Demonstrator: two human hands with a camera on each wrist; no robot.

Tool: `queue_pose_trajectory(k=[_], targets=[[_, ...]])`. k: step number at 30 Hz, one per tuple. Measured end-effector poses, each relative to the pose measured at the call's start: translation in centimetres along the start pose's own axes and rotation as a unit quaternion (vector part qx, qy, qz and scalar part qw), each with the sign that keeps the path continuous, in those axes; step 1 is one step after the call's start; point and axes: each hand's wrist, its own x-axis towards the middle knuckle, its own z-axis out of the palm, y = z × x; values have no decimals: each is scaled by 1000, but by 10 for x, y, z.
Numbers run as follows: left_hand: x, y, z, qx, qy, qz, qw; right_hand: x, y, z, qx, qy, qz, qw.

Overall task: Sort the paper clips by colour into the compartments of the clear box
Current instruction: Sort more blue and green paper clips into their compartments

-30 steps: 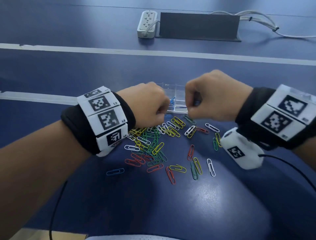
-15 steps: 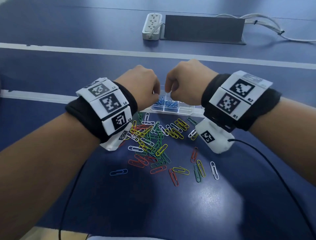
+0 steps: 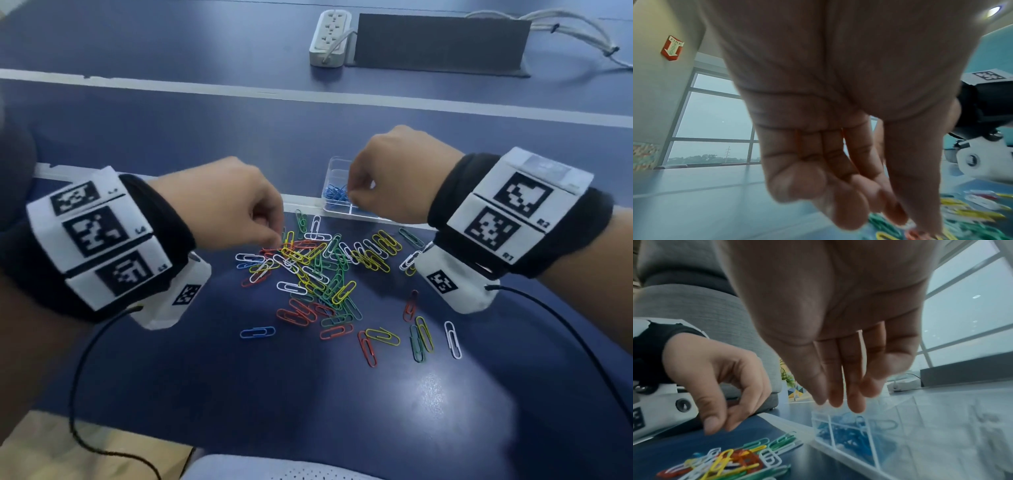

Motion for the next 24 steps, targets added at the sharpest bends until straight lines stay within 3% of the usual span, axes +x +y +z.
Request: queue_pose_trajectory(k=[4,9,15,24], targets=[[-13,-13,12,35,-32,-32,998,-7,-19,3,-12,2,-68,998],[-15,-23,23,32,-30,-55,998,-7,-53,17,-12,-84,-176,981],[-20,-26,22,12,5,-29,999,-31,-89,31,-47,-163,-298,939],[-29,-30,24,-68,29,-30,997,-48,-107,43,-117,-132,-326,929]])
